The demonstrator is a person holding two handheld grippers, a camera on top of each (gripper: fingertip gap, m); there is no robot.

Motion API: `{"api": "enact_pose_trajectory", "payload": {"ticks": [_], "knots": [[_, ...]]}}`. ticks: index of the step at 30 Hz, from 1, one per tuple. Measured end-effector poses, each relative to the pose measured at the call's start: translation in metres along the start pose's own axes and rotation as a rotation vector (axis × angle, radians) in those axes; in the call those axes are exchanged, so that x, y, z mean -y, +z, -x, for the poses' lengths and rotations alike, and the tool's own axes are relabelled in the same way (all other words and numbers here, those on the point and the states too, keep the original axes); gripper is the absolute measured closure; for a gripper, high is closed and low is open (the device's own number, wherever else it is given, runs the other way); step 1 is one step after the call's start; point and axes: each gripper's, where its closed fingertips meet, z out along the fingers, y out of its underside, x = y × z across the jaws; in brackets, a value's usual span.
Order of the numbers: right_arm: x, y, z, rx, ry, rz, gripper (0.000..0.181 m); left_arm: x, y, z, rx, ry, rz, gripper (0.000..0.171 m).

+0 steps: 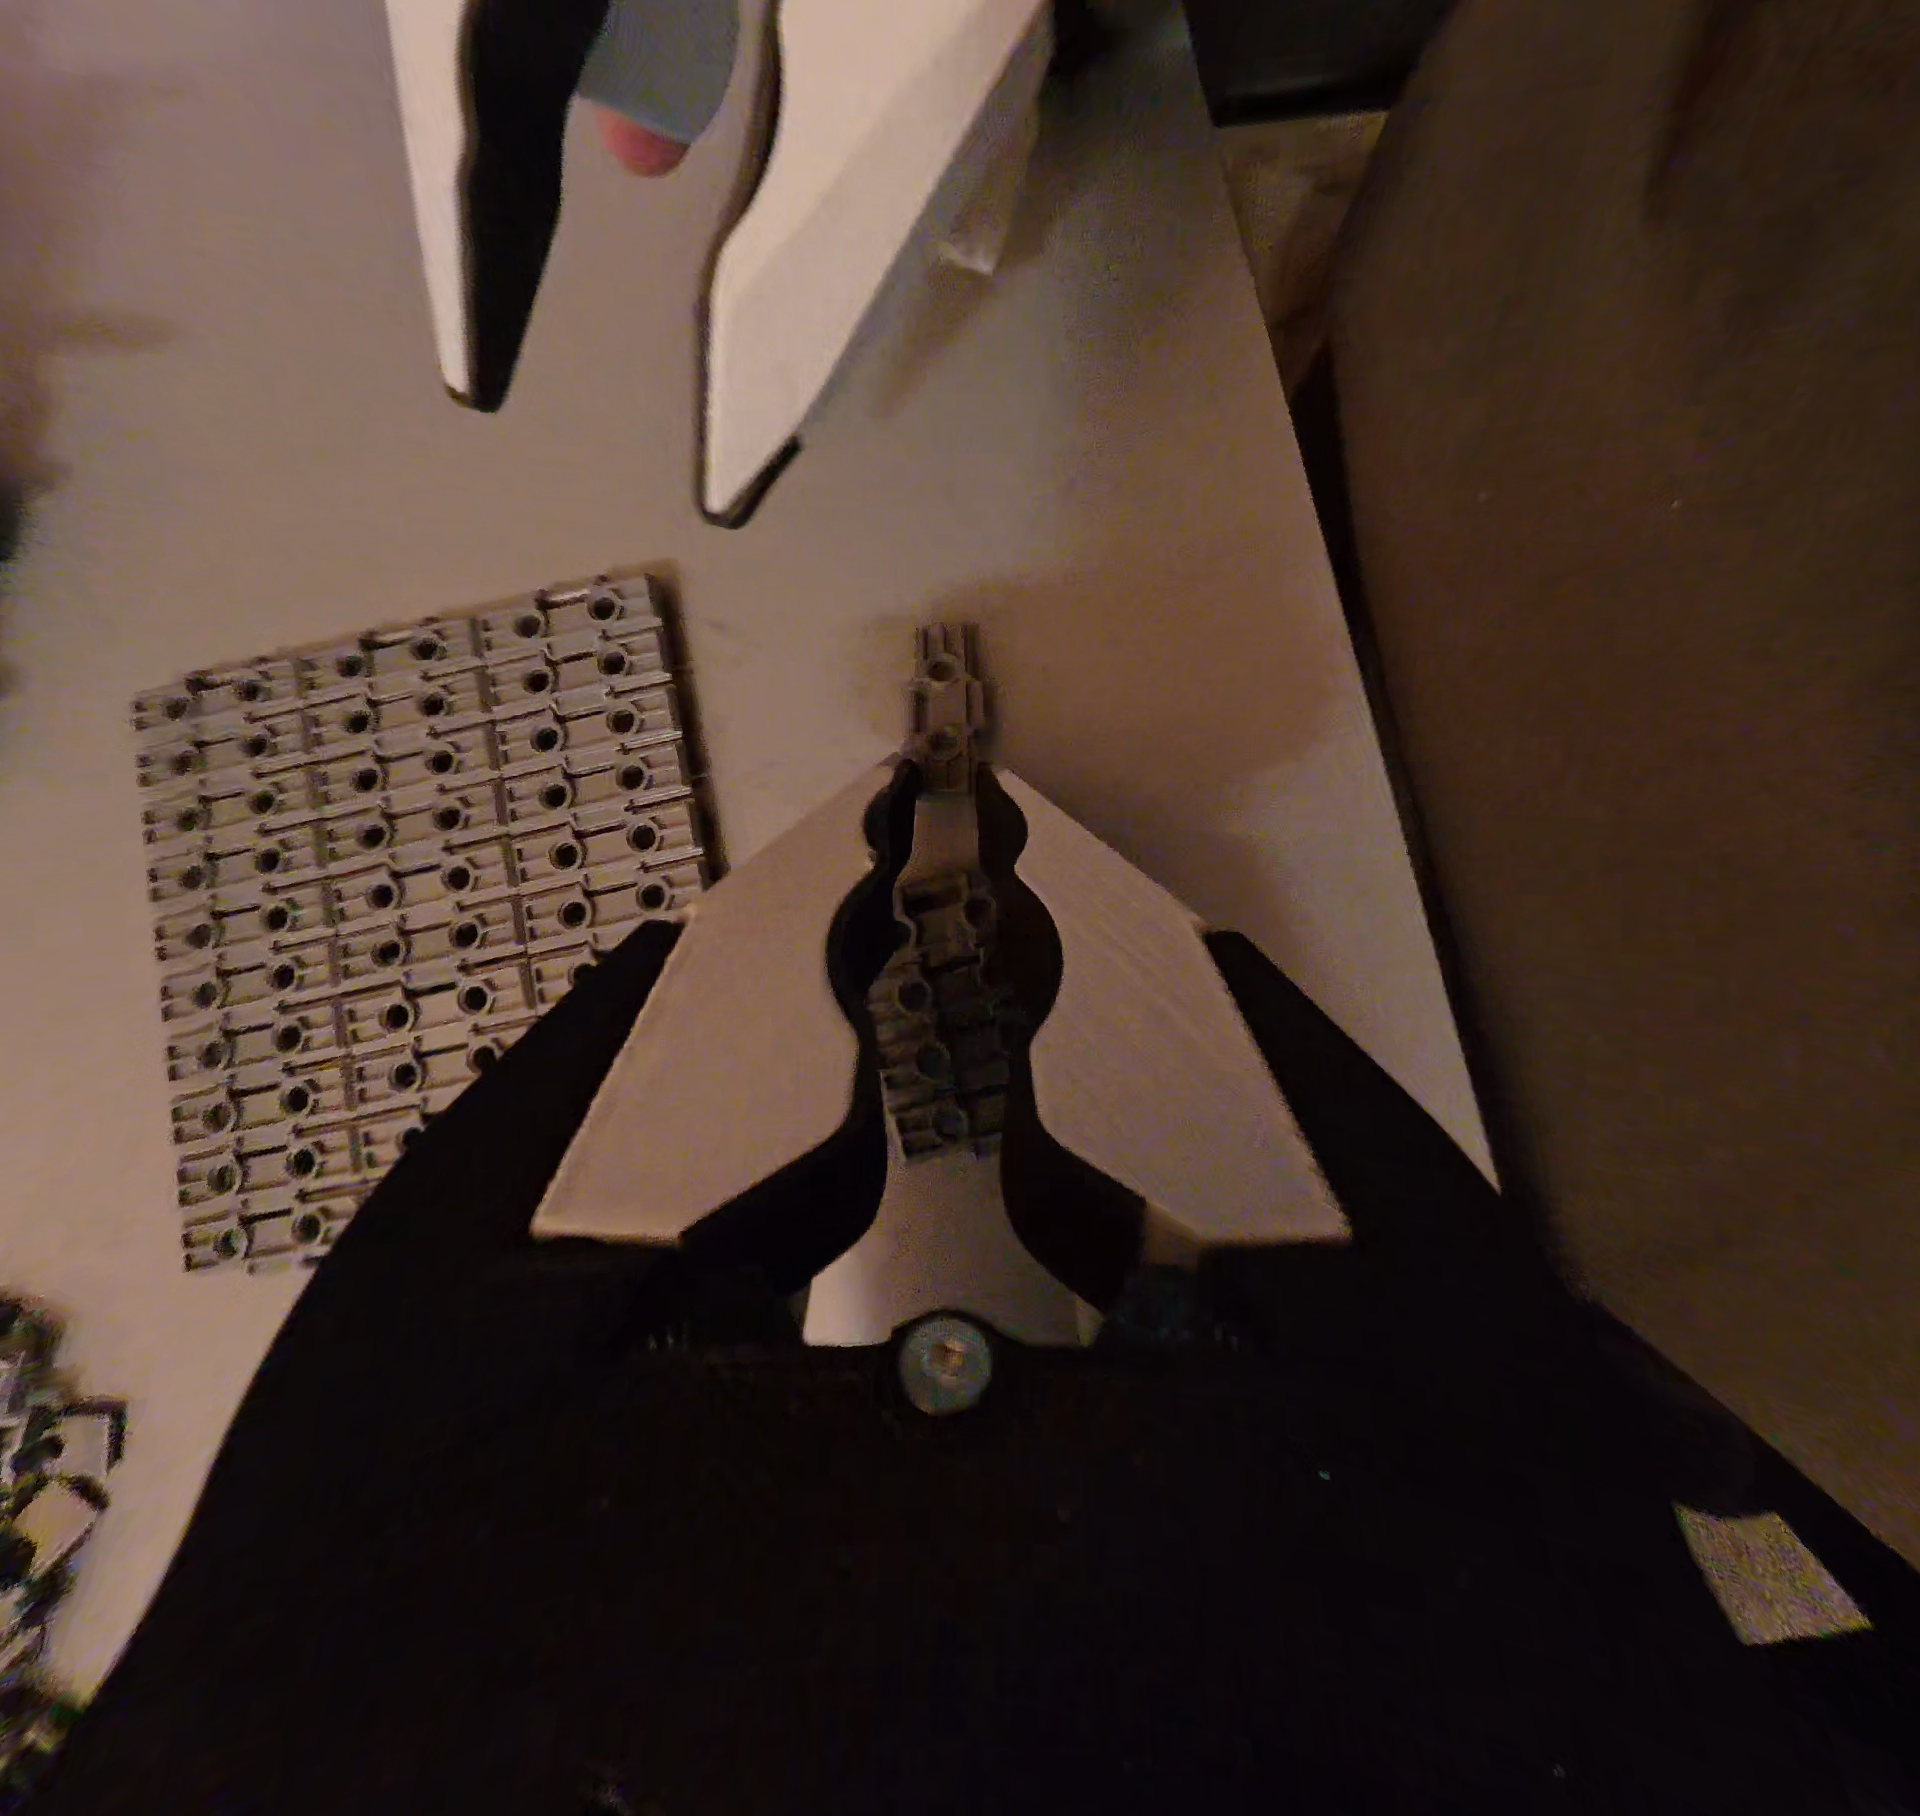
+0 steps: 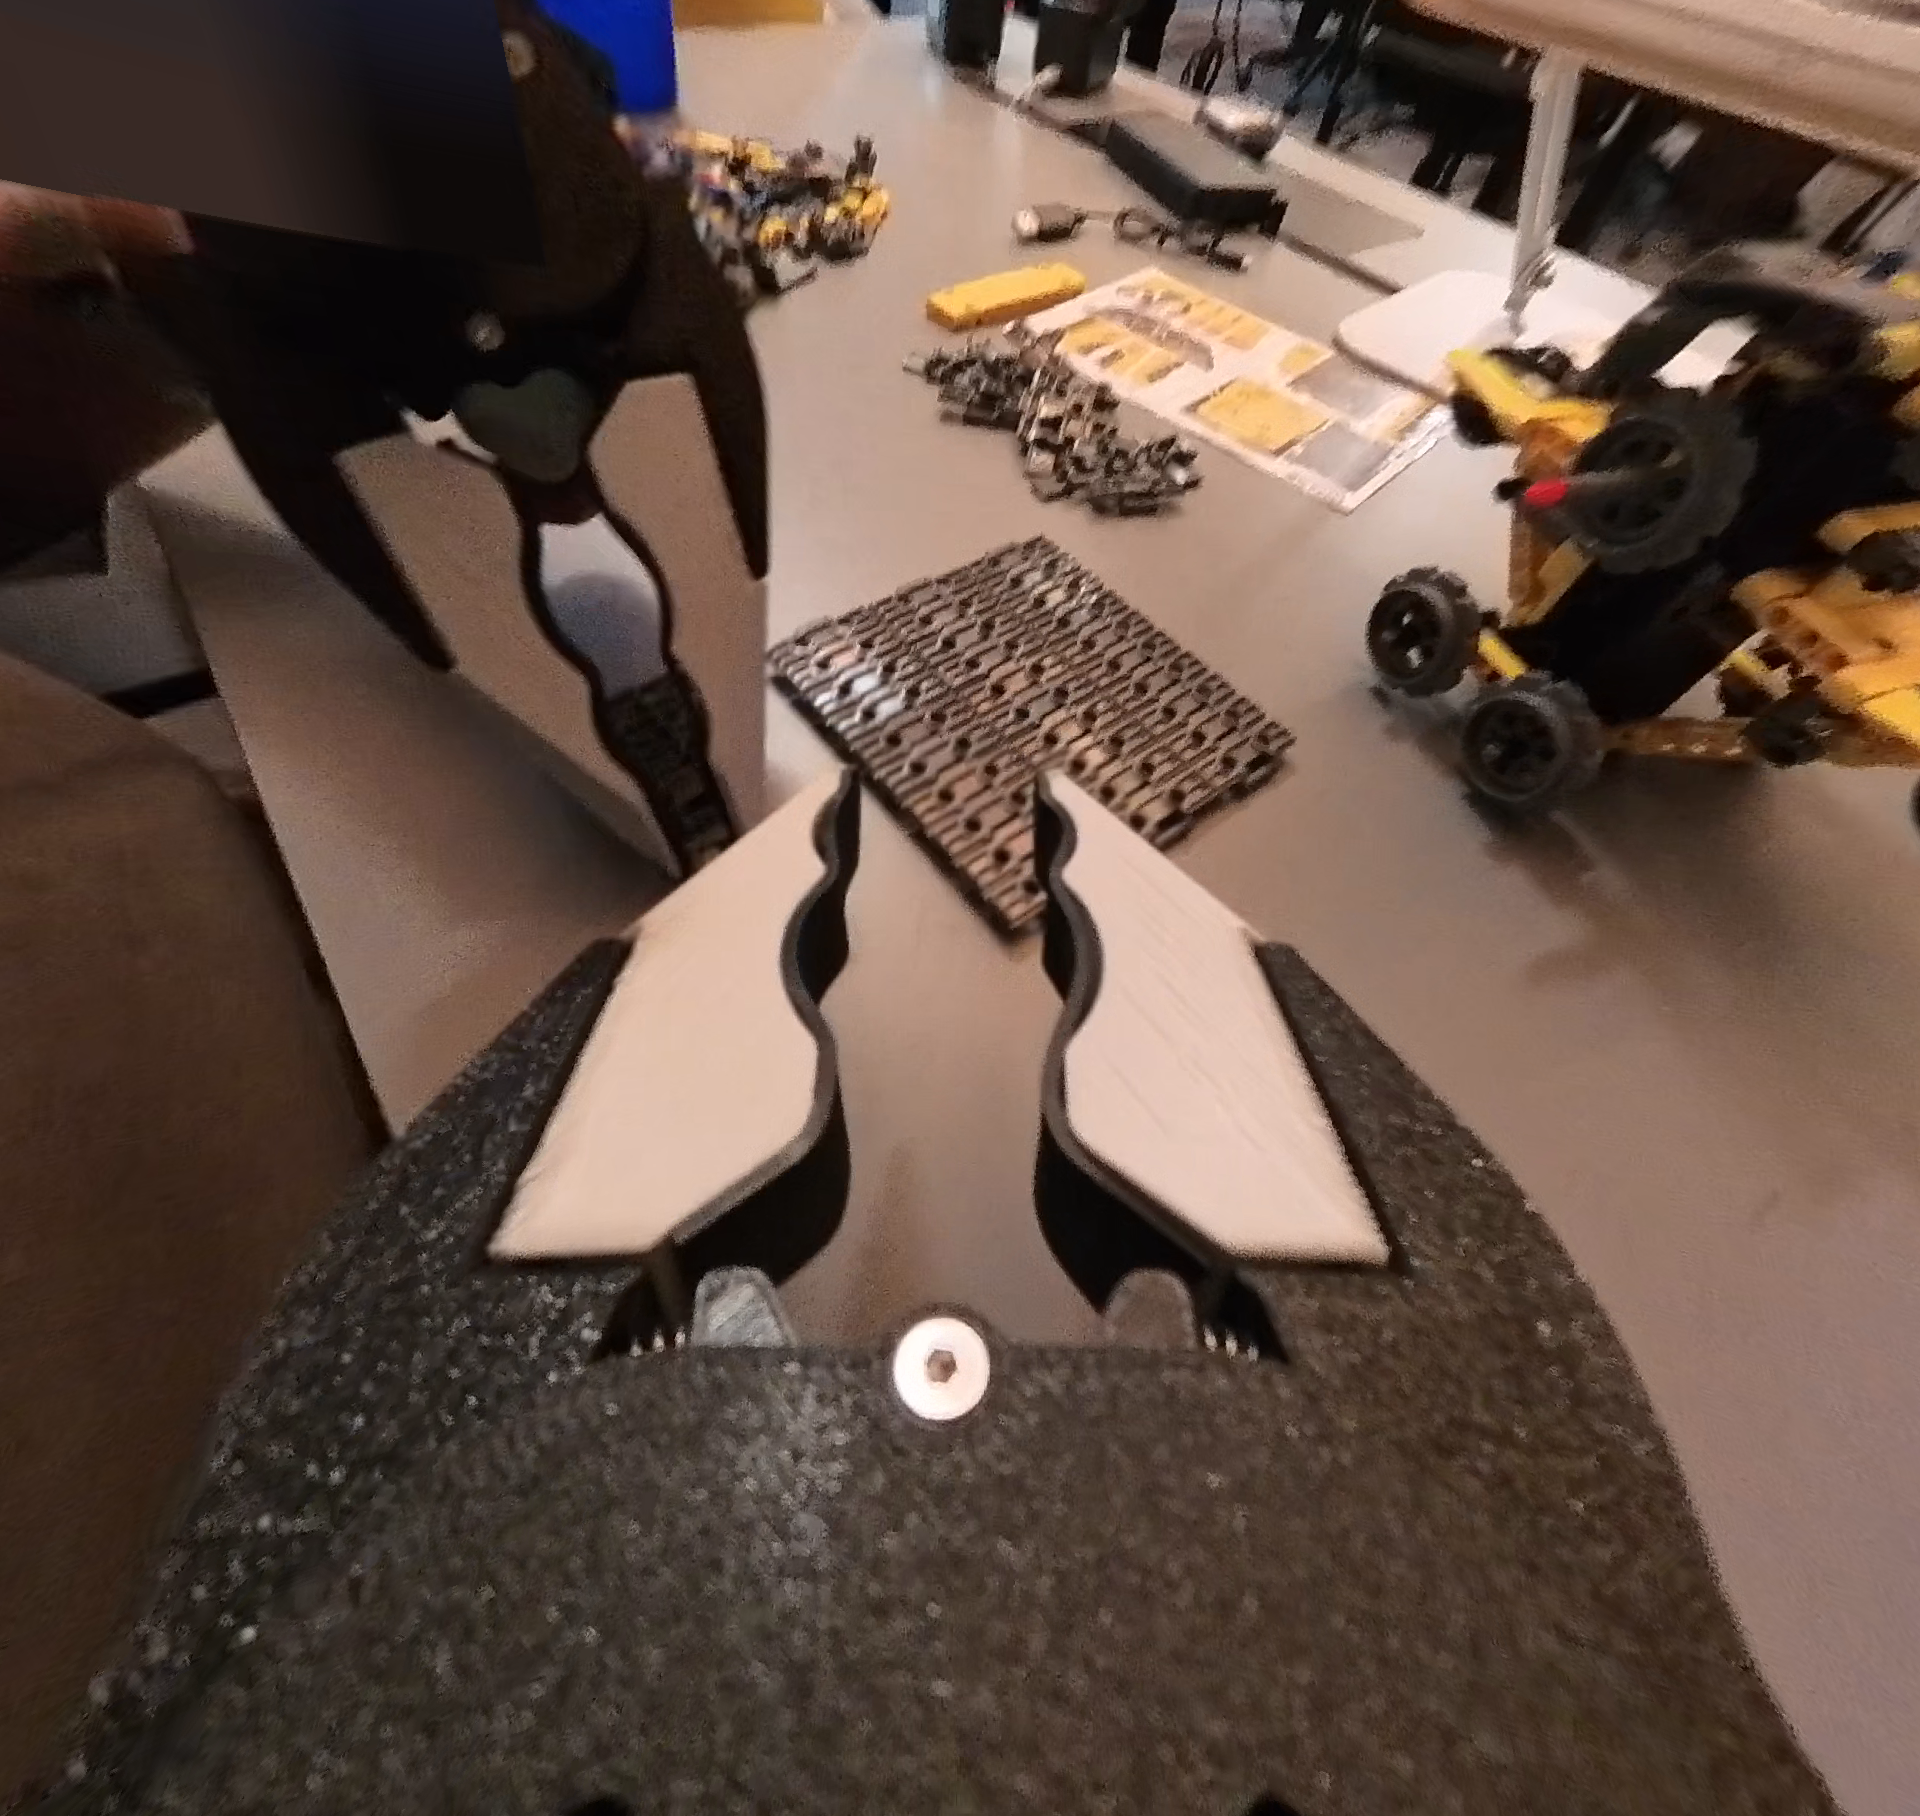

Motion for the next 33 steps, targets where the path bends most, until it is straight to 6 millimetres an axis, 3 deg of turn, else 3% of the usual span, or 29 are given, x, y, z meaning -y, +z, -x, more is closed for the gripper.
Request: {"api": "enact_pose_trajectory", "payload": {"ticks": [2, 4, 6, 14, 20, 24, 28, 33], "knots": [[-0.019, -0.001, 0.017, 0.097, 0.025, 0.111, 0.154, -0.005, 0.005, 0.003, -0.009, -0.013, 0.035, 0.163], [-0.039, -0.001, 0.040, 0.232, 0.092, 0.244, 0.146, -0.005, 0.004, 0.004, -0.012, -0.026, 0.031, 0.163], [-0.050, 0.001, 0.049, 0.285, 0.110, 0.313, 0.141, -0.004, 0.001, 0.010, 0.021, -0.038, 0.020, 0.151], [-0.053, 0.004, 0.068, 0.392, 0.044, 0.368, 0.142, -0.008, -0.024, 0.018, 0.147, -0.129, -0.047, 0.140], [-0.046, 0.005, 0.052, 0.335, -0.099, 0.357, 0.139, -0.020, -0.041, 0.011, 0.172, -0.218, -0.122, 0.121], [-0.037, 0.006, 0.058, 0.458, -0.319, 0.276, 0.132, -0.028, -0.031, 0.004, 0.146, -0.232, -0.109, 0.113], [-0.040, 0.017, 0.057, 0.593, -0.361, 0.315, 0.122, -0.024, -0.020, 0.004, 0.107, -0.281, -0.136, 0.109], [-0.048, 0.022, 0.061, 0.708, -0.439, 0.364, 0.133, -0.026, -0.012, 0.003, 0.103, -0.282, -0.119, 0.118]]}}
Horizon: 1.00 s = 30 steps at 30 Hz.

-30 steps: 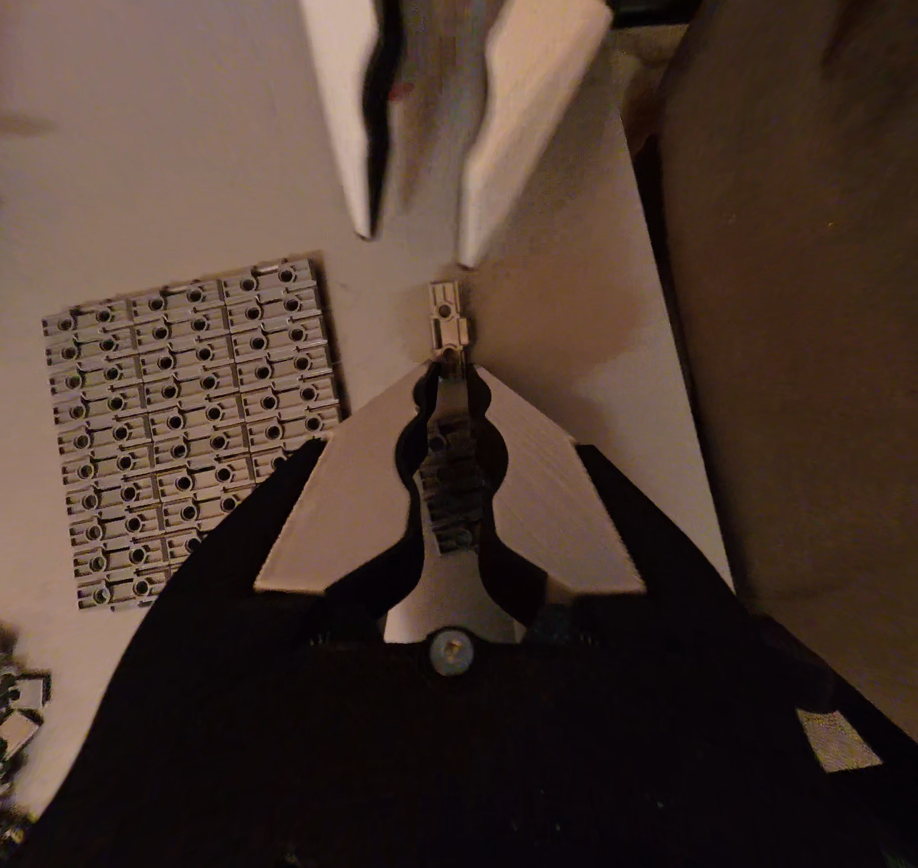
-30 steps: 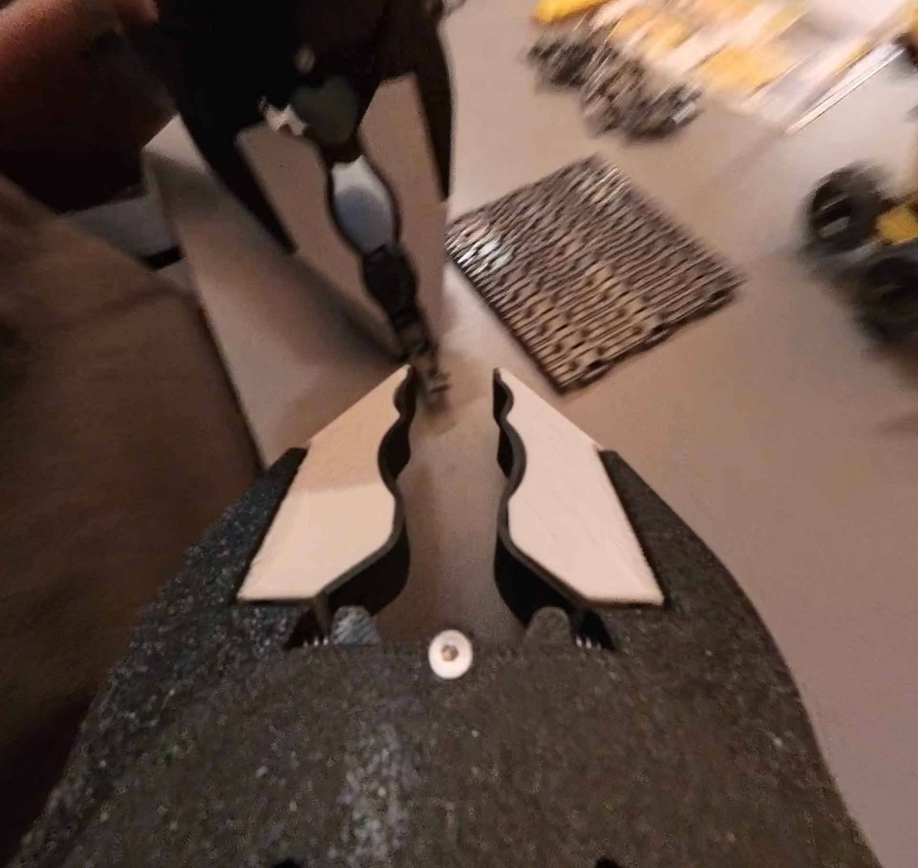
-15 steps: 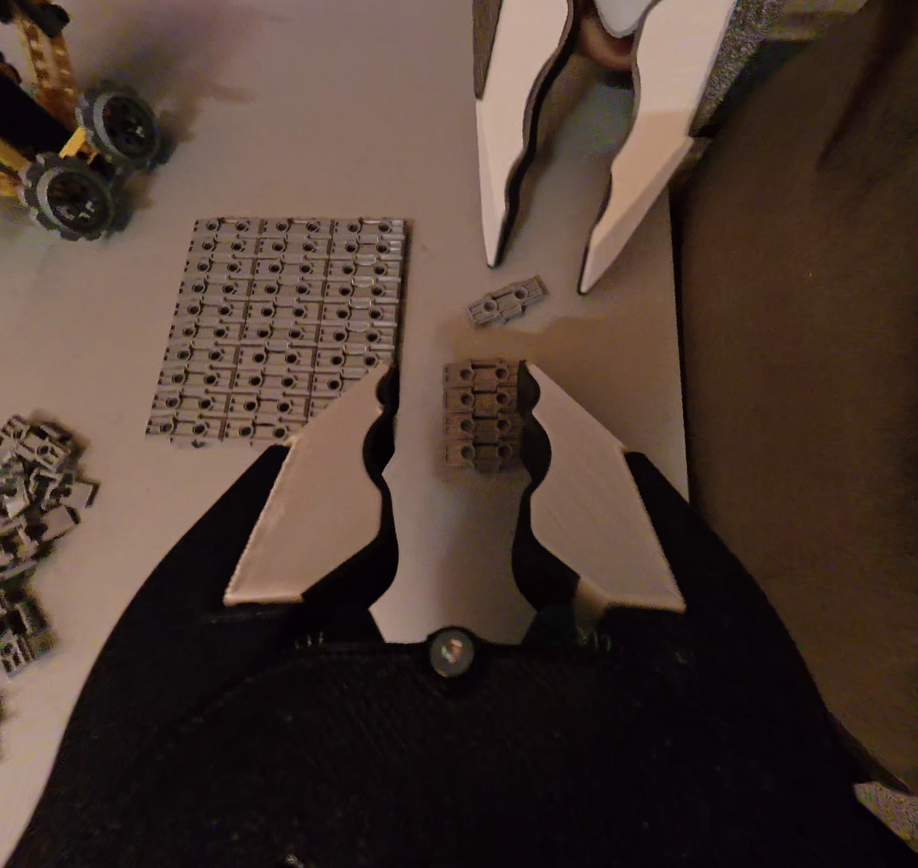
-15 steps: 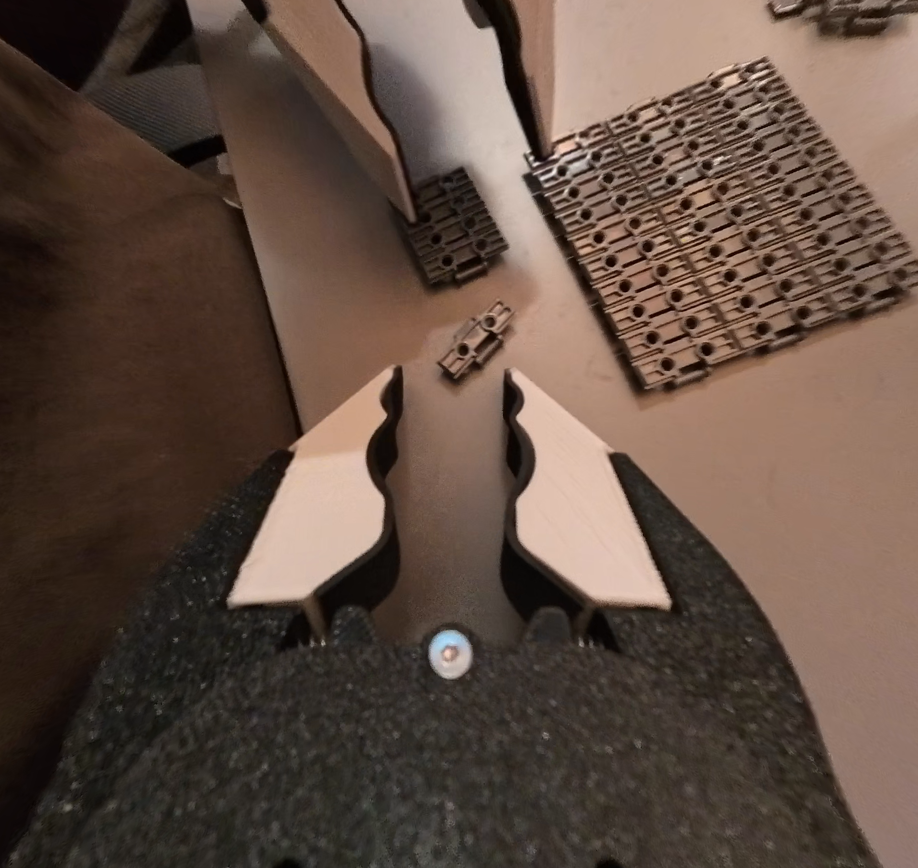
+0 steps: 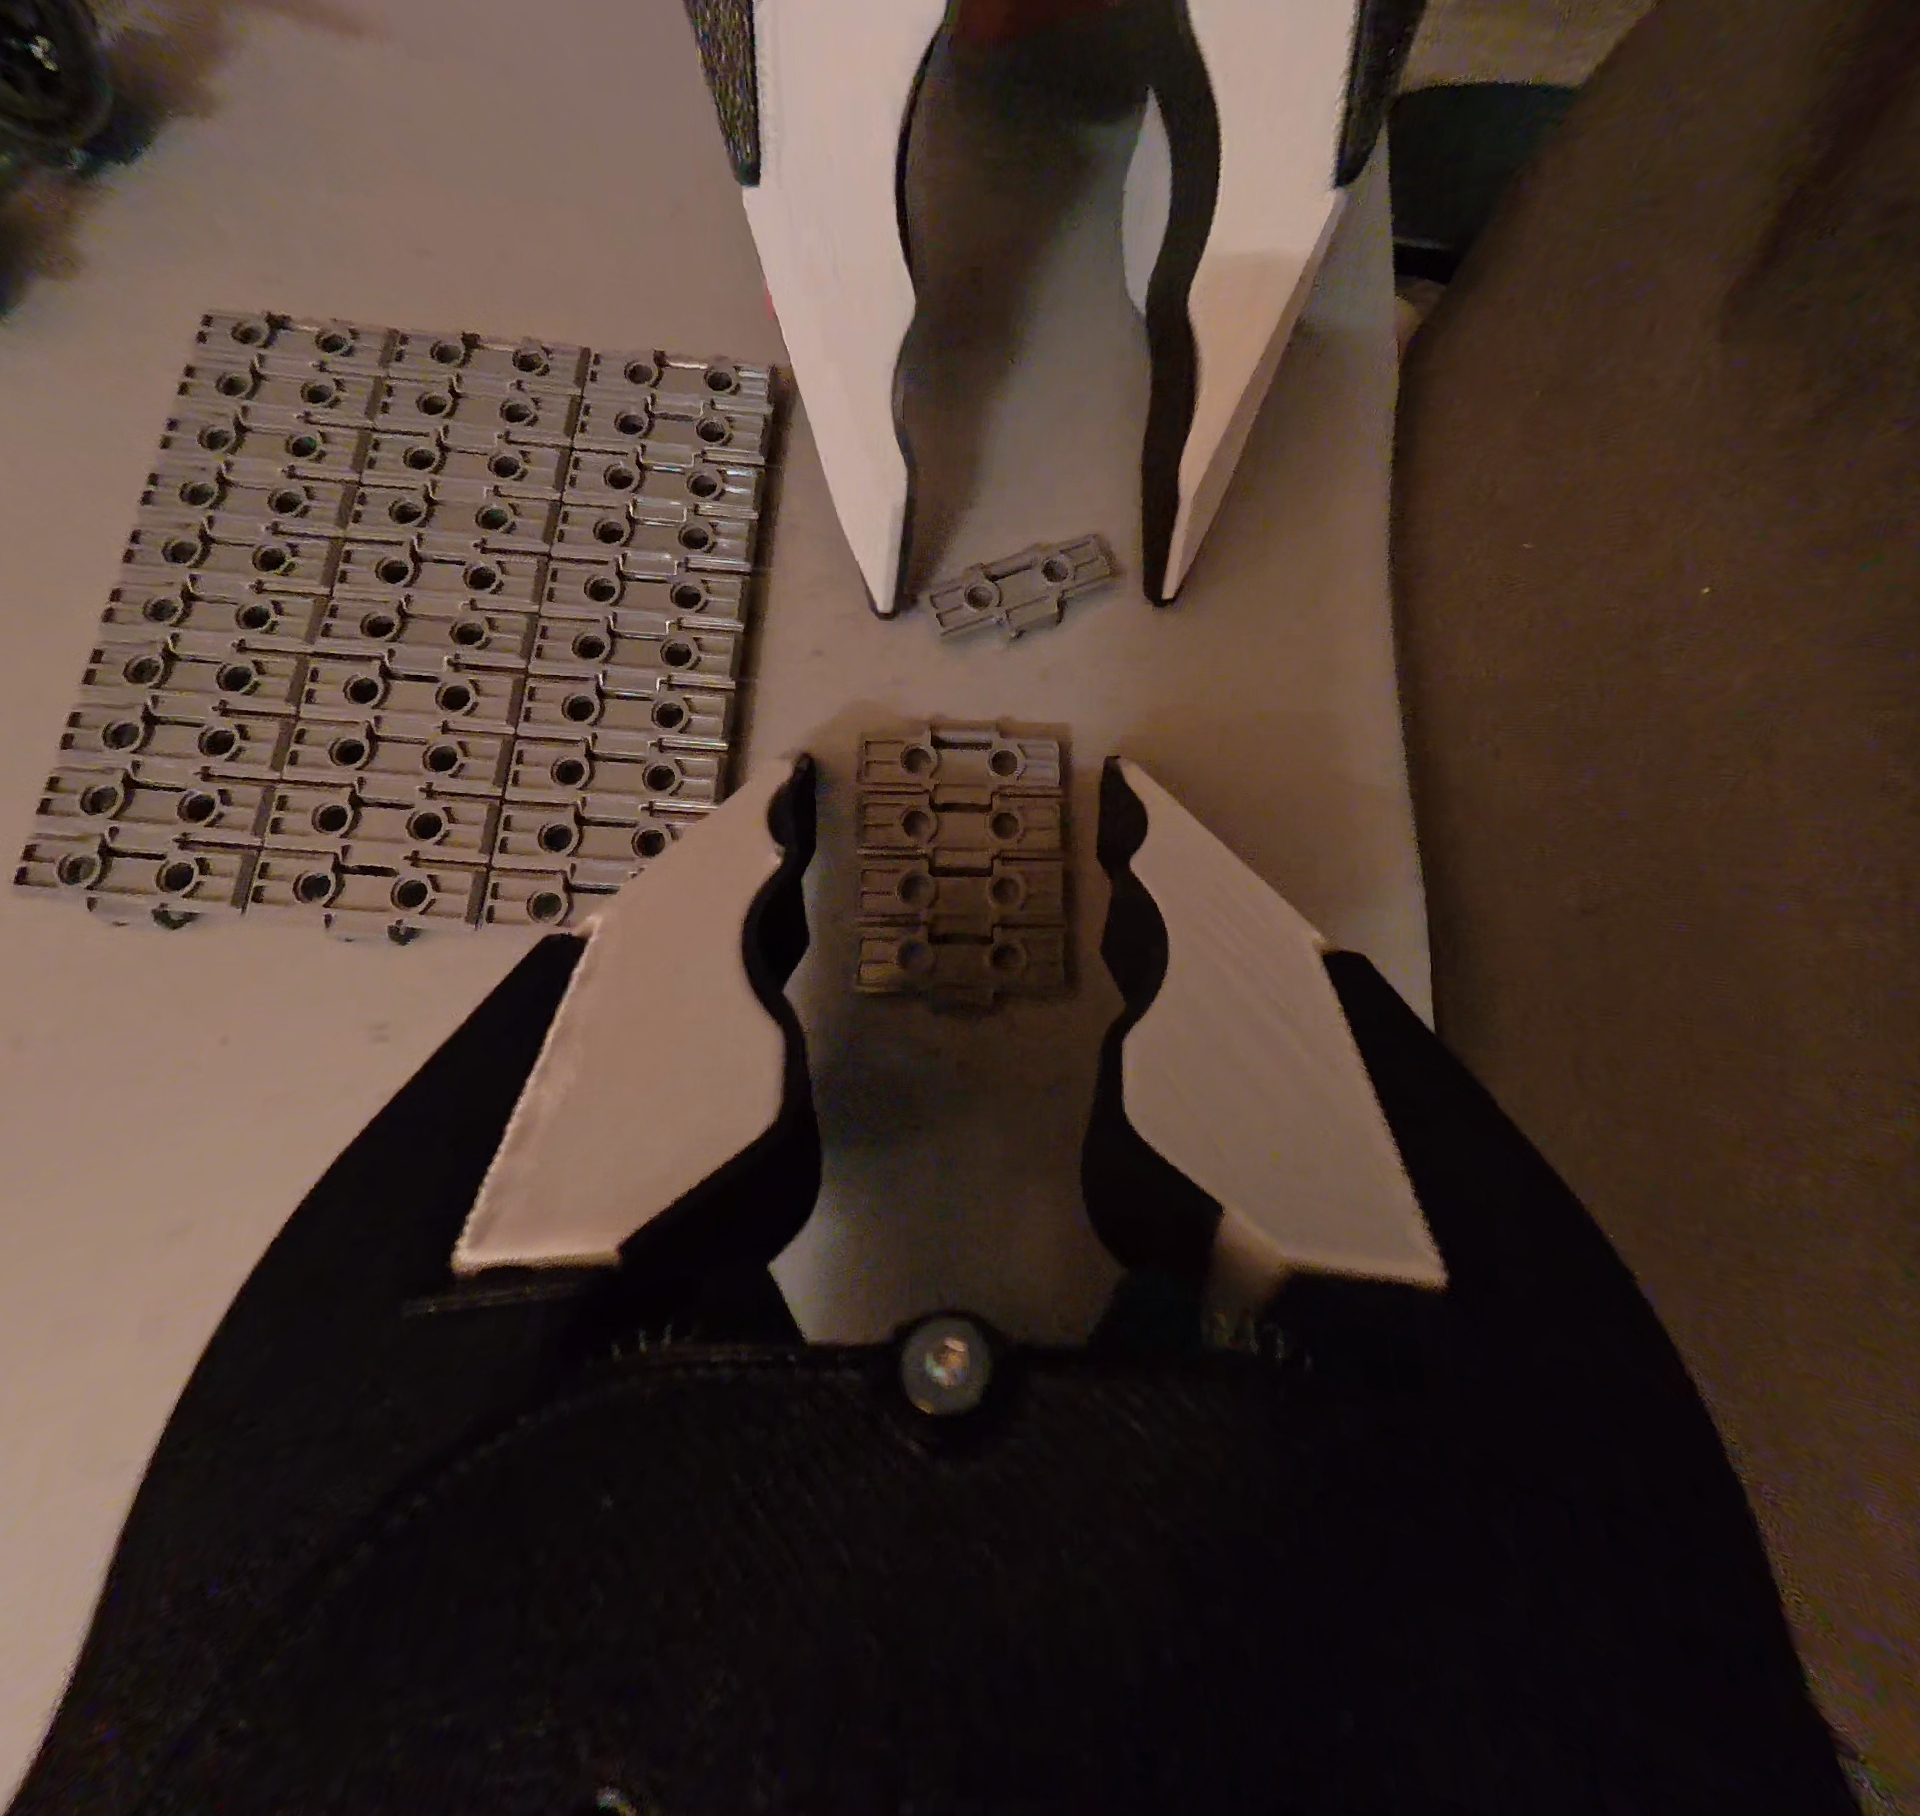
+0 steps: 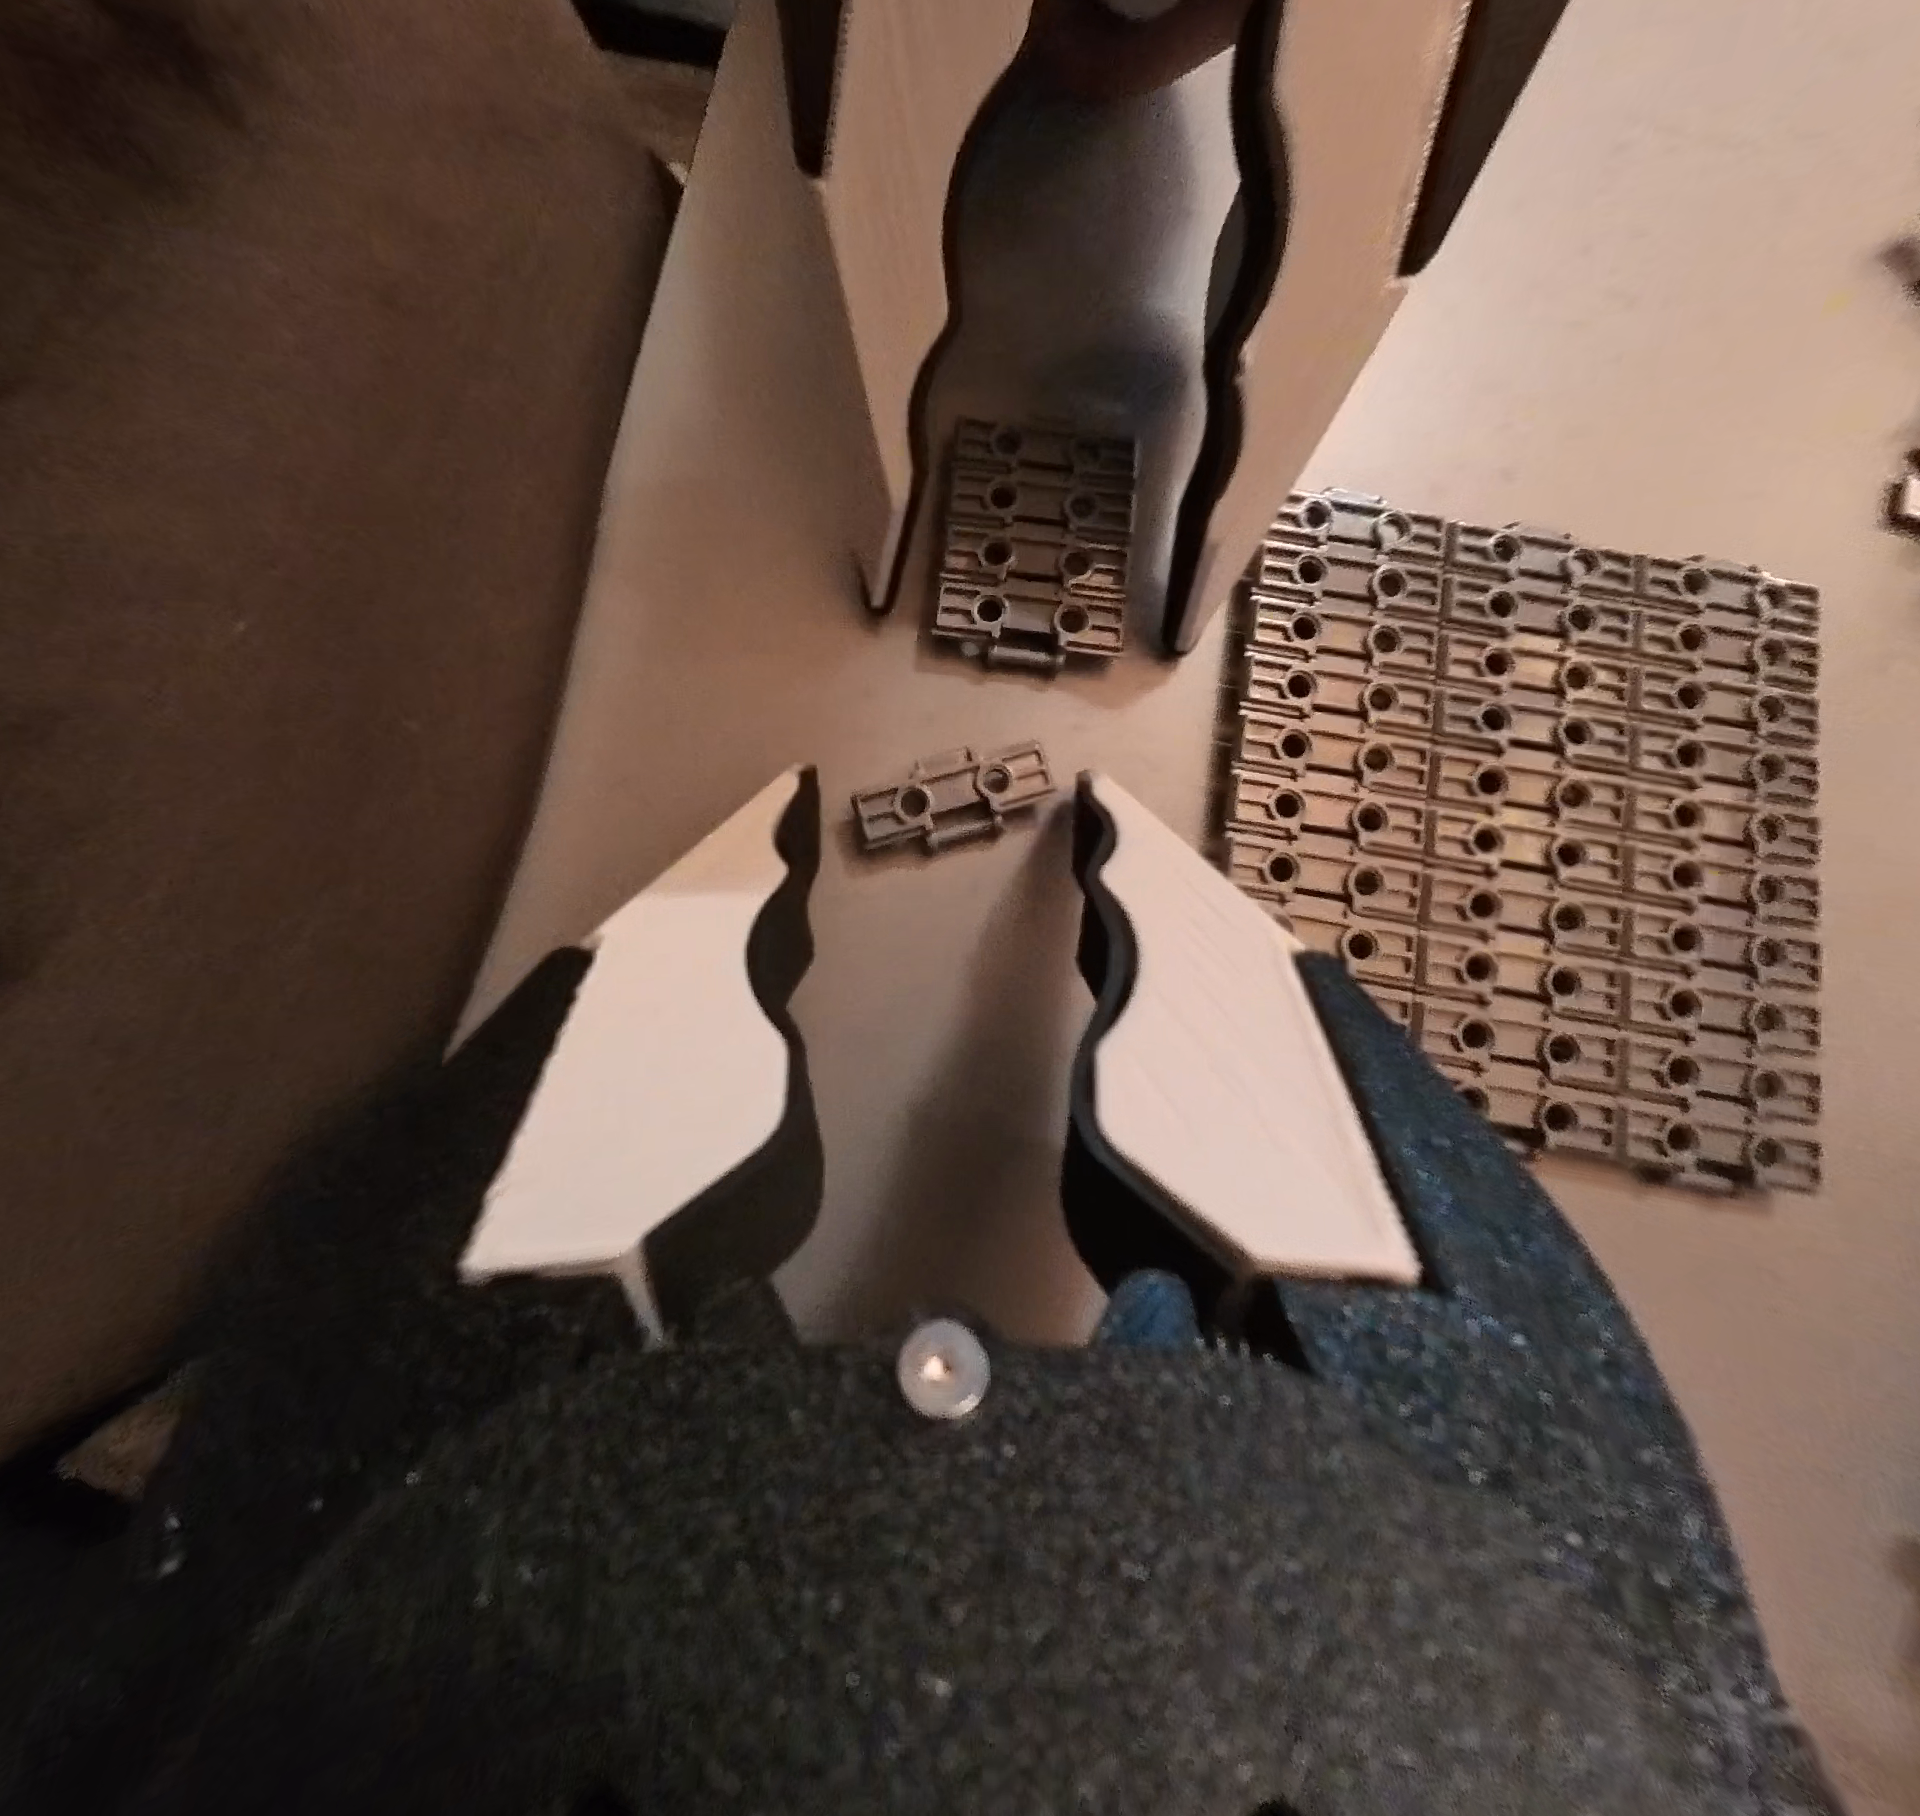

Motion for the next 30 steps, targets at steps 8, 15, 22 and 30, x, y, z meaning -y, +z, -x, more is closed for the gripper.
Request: {"api": "enact_pose_trajectory", "payload": {"ticks": [8, 15, 22, 30], "knots": [[0.011, -0.002, -0.006, -0.025, 0.072, -0.099, 0.142, 0.003, 0.001, -0.005, -0.024, 0.015, -0.009, 0.134], [0.011, 0.004, -0.016, -0.152, 0.163, -0.099, 0.142, 0.004, 0.006, -0.005, -0.012, 0.021, 0.003, 0.133], [0.011, 0.008, -0.013, -0.149, 0.202, -0.051, 0.142, 0.004, 0.006, -0.004, 0.003, 0.030, 0.006, 0.132], [0.008, 0.008, -0.012, -0.174, 0.232, 0.022, 0.140, 0.004, 0.006, -0.004, 0.014, 0.041, 0.007, 0.132]]}}
